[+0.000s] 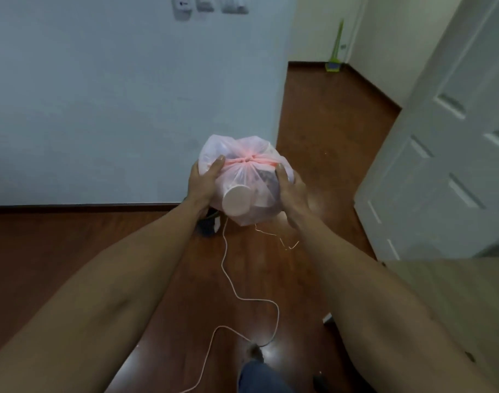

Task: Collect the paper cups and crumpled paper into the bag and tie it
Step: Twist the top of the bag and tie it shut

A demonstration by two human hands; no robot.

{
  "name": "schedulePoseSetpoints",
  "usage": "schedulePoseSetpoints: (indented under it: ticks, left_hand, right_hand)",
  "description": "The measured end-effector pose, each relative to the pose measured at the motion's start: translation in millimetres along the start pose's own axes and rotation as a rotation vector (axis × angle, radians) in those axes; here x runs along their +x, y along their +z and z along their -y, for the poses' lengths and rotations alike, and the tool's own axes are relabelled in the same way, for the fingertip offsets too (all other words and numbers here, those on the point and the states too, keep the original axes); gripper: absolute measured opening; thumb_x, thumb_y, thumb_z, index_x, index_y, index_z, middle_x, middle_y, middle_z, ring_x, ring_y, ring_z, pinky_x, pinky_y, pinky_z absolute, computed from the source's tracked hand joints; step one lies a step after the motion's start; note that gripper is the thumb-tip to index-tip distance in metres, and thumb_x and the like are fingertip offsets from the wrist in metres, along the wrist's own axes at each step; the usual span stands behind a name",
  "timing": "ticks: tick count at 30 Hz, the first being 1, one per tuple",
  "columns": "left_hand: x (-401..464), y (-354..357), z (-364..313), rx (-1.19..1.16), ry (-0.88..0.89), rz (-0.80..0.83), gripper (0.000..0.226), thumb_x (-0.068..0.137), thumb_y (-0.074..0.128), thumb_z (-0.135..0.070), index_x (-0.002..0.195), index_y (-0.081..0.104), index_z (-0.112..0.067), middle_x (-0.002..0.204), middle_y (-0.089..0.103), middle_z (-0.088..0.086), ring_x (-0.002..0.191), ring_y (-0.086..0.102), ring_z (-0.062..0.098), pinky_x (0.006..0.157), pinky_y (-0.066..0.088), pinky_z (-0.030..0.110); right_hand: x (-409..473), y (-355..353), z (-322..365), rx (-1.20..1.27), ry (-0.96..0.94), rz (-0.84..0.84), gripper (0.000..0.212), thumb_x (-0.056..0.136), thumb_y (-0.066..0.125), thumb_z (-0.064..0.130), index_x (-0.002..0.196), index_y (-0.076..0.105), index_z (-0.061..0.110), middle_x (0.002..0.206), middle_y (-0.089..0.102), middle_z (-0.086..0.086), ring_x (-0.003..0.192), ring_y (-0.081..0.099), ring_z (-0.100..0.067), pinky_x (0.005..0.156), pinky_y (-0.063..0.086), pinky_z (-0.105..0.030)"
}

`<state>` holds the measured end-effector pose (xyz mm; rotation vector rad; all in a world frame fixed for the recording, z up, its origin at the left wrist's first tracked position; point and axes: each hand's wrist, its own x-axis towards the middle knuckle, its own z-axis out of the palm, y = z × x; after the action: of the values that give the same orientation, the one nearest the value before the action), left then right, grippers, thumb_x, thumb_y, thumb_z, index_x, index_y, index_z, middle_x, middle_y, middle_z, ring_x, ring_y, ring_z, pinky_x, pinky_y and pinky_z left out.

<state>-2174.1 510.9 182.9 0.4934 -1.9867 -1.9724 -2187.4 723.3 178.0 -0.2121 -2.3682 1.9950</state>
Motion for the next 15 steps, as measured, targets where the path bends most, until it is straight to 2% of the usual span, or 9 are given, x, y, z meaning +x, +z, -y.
schedulePoseSetpoints:
  ticks: [2, 5, 8, 12, 15]
  left_hand:
    - [27, -23, 4, 0.003, -0.022, -0.063, 0.063, 0.085, 0.075, -0.053, 0.136, 0.059, -0.020, 0.123, 0.066, -0.006, 0.106, 0.066, 0.013, 0.077, 0.051, 0.020]
    - [76, -54, 10, 0.047, -0.052, -0.154, 0.065, 0.090, 0.071, -0.051, 0.142, 0.053, -0.017, 0.129, 0.060, -0.003, 0.113, 0.058, 0.016, 0.089, 0.045, 0.027]
    - [133, -81, 19, 0.082, -0.056, -0.229, 0.066, 0.091, 0.069, -0.051, 0.144, 0.051, -0.016, 0.138, 0.058, 0.001, 0.121, 0.057, 0.018, 0.094, 0.044, 0.029]
    - [207, -100, 22, 0.077, -0.098, -0.274, 0.072, 0.094, 0.068, -0.045, 0.152, 0.038, -0.014, 0.142, 0.049, 0.000, 0.123, 0.051, 0.016, 0.100, 0.042, 0.030]
    - [257, -108, 28, 0.025, -0.169, -0.335, 0.082, 0.092, 0.071, -0.042, 0.152, 0.026, -0.010, 0.142, 0.046, 0.007, 0.124, 0.051, 0.022, 0.106, 0.044, 0.035]
  right_hand:
    - [25, 41, -2, 0.005, 0.015, 0.045, 0.076, 0.081, 0.055, 0.077, 0.137, 0.059, 0.025, 0.135, 0.064, -0.001, 0.121, 0.060, -0.021, 0.105, 0.051, -0.046]
    - [66, 100, -3, -0.005, 0.020, 0.110, 0.076, 0.081, 0.054, 0.079, 0.136, 0.059, 0.027, 0.133, 0.065, -0.001, 0.120, 0.061, -0.023, 0.105, 0.050, -0.045]
    - [112, 158, -3, -0.015, 0.029, 0.196, 0.080, 0.080, 0.050, 0.081, 0.138, 0.058, 0.027, 0.135, 0.064, -0.002, 0.121, 0.060, -0.024, 0.104, 0.050, -0.045]
    - [172, 223, 3, -0.002, 0.052, 0.246, 0.068, 0.091, 0.051, 0.069, 0.141, 0.056, 0.023, 0.138, 0.062, -0.003, 0.123, 0.058, -0.024, 0.104, 0.048, -0.039]
    - [213, 260, 6, -0.012, 0.069, 0.269, 0.065, 0.095, 0.051, 0.065, 0.142, 0.054, 0.022, 0.140, 0.059, -0.004, 0.125, 0.056, -0.025, 0.103, 0.046, -0.036]
